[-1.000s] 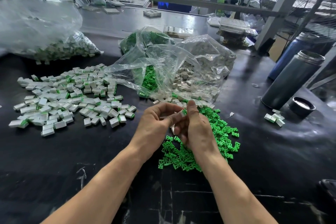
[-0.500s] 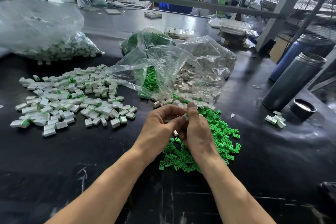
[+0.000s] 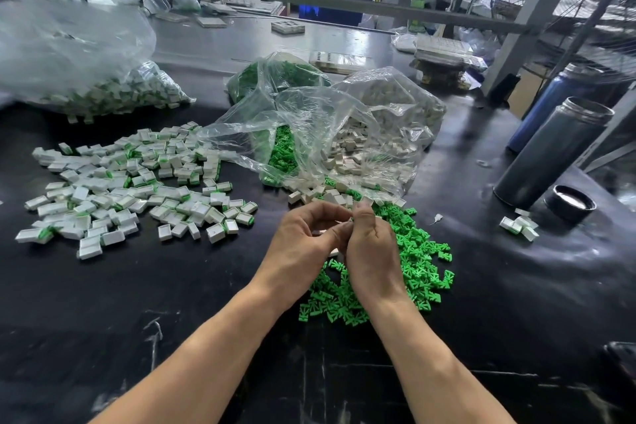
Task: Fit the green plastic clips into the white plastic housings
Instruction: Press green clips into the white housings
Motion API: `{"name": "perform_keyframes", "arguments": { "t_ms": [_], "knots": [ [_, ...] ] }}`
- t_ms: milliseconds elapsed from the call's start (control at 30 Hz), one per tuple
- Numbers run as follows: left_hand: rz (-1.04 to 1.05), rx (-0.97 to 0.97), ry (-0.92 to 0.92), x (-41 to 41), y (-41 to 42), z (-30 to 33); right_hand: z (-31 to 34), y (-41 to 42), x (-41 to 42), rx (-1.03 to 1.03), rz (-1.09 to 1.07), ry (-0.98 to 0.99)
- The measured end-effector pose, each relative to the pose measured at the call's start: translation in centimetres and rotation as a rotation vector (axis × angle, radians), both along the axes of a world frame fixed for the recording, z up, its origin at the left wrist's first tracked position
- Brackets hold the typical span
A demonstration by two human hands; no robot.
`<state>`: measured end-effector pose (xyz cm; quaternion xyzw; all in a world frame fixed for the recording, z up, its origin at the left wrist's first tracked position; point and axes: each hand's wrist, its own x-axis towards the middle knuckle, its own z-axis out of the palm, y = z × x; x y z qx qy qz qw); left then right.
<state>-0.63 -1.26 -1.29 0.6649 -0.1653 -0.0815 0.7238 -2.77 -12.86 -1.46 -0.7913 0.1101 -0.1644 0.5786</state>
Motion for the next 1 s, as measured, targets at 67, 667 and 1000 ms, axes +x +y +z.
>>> {"name": "perform_keyframes", "arguments": {
  "t_ms": [67,667,1000],
  "knots": [
    [0.006,0.009,-0.003,0.00,0.00,-0.11,-0.13,-0.04,0.07,-0.026,-0.007,-0.010],
    [0.012,0.009,0.005,0.03,0.01,0.00,-0.18,0.33,0.41,-0.108,-0.095,-0.036],
    [0.004,0.003,-0.003,0.21,0.13,-0.21,0.23,0.45,0.30,-0.130,-0.076,-0.017]
  ]
}}
